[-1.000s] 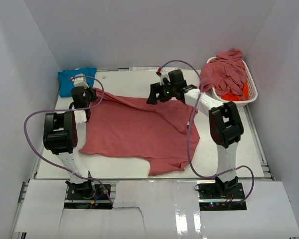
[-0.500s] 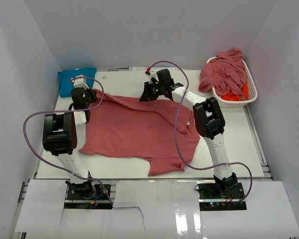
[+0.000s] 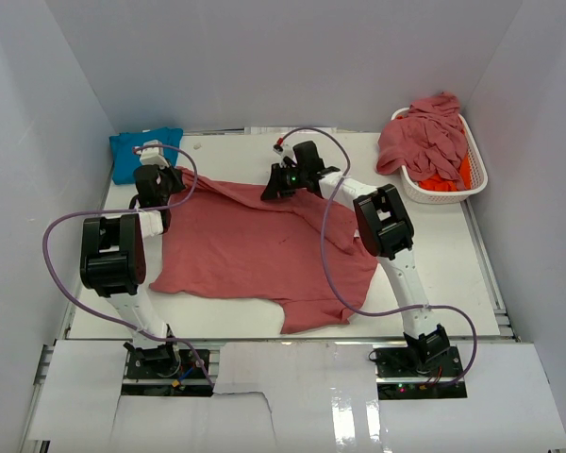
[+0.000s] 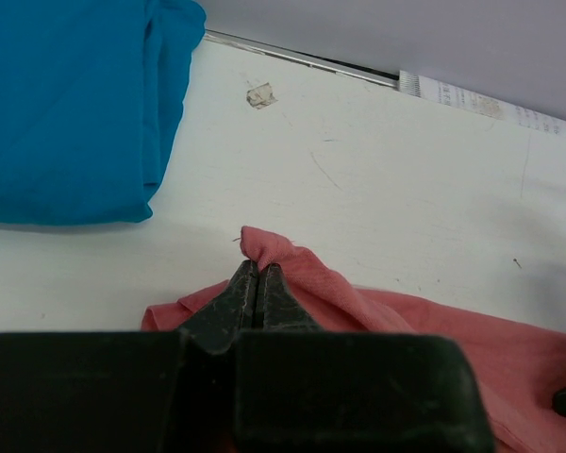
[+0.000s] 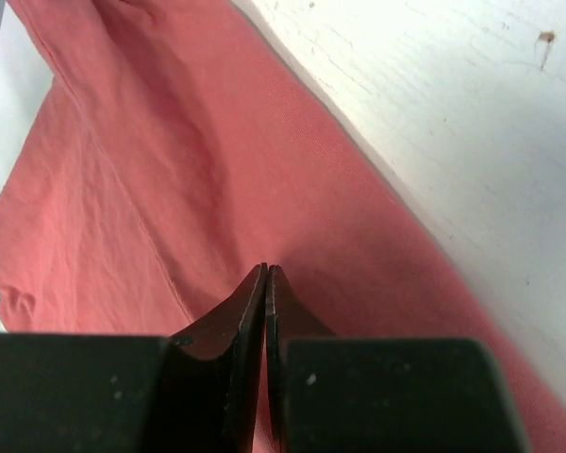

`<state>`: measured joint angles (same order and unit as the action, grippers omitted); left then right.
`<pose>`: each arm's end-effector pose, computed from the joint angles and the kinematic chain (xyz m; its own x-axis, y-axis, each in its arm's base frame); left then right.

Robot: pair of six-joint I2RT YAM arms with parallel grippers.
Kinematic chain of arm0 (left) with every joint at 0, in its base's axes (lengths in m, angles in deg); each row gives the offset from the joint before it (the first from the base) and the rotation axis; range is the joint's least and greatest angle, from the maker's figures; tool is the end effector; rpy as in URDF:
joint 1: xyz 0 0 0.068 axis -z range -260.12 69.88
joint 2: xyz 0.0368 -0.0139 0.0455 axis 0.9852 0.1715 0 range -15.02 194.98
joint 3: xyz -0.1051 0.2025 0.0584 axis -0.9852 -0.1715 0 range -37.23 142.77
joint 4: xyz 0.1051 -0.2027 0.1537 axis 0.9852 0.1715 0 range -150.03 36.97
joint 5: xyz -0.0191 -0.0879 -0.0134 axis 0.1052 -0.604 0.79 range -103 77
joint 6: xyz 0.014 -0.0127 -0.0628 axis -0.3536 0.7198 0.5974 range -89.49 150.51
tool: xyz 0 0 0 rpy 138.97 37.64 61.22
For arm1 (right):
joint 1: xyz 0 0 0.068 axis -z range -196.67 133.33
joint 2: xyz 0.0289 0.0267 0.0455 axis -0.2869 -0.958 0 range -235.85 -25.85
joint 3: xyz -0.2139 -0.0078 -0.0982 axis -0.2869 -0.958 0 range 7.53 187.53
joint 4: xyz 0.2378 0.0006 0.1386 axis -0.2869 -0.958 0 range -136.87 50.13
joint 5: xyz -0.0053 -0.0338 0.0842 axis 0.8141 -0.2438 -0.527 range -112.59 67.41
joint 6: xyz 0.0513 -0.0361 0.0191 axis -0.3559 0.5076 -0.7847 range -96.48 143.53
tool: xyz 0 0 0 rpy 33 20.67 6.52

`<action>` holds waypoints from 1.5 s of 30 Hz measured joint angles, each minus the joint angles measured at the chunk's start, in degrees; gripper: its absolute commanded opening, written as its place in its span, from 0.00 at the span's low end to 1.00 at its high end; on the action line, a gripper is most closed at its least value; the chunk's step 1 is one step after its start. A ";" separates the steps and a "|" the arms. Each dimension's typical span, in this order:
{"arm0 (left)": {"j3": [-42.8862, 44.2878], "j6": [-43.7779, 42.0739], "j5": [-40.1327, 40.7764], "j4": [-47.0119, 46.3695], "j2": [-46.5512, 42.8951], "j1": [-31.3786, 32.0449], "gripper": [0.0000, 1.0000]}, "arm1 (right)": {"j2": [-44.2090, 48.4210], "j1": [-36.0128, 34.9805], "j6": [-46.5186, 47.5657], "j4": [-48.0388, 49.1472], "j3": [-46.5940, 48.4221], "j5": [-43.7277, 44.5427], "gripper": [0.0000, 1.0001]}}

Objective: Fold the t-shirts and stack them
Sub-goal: Fold the flattened tshirt in 1/3 of the way

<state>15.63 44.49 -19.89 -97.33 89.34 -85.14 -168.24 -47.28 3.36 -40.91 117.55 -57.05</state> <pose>0.4049 0.0293 0.1351 -0.2440 -0.2623 -0.9336 -0.0308 0.9643 -0.2628 0.4561 0.3036 0.0984 -0.7296 -0.1015 -0.6763 -0.6125 0.5369 0.5802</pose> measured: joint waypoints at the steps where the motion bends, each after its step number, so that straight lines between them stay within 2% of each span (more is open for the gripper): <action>1: 0.00 -0.02 0.00 0.04 0.00 0.00 0.00 | 0.00 0.00 -0.02 0.20 0.07 0.00 0.08; 6: 0.00 -0.04 0.00 0.07 0.00 0.00 0.00 | 0.00 -0.15 -0.02 0.98 -0.37 0.57 0.08; 10: 0.00 -0.04 0.02 0.24 0.00 0.00 0.08 | -0.02 -0.28 -0.02 1.31 -1.33 0.92 0.08; 16: 0.00 -0.02 0.37 1.05 -0.39 0.00 0.08 | -0.02 -0.28 -0.35 3.17 -2.58 0.74 0.08; 23: -1.05 0.04 0.68 2.75 -6.34 0.00 0.10 | -0.02 -0.28 -0.46 3.43 -2.67 0.66 0.08; 26: -3.04 -0.07 0.61 3.50 -10.58 0.04 0.22 | -0.02 -0.28 -0.48 3.45 -2.69 0.68 0.08; 27: -3.43 -0.17 0.61 3.74 -11.45 0.07 0.34 | -0.02 -0.28 -0.48 3.50 -2.69 0.70 0.08; 29: -3.82 -0.61 0.87 4.13 -12.17 0.13 0.43 | -0.02 -0.28 -0.48 3.63 -2.78 0.83 0.08; 30: -3.91 -0.66 1.20 4.20 -12.22 0.11 0.50 | -0.02 -0.28 -0.52 3.78 -2.89 0.83 0.08; 31: -4.11 -0.70 1.68 4.35 -12.22 0.11 0.67 | -0.02 -0.28 -0.66 3.91 -2.95 0.81 0.08; 34: -4.76 -0.63 2.54 5.49 -12.22 0.11 0.86 | -0.02 -0.28 -0.74 4.00 -2.95 0.74 0.08; 36: -5.16 -0.37 3.43 5.84 -12.28 0.09 0.90 | -0.02 -0.28 -0.74 4.00 -2.97 0.72 0.08; 45: -7.52 0.09 7.58 7.48 -20.00 0.09 0.93 | -0.02 -0.42 -0.63 4.00 -2.97 0.72 0.08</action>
<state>8.11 44.57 -12.31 -89.85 69.34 -85.05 -168.26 -47.70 2.73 -36.91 114.57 -56.32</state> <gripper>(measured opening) 0.917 0.078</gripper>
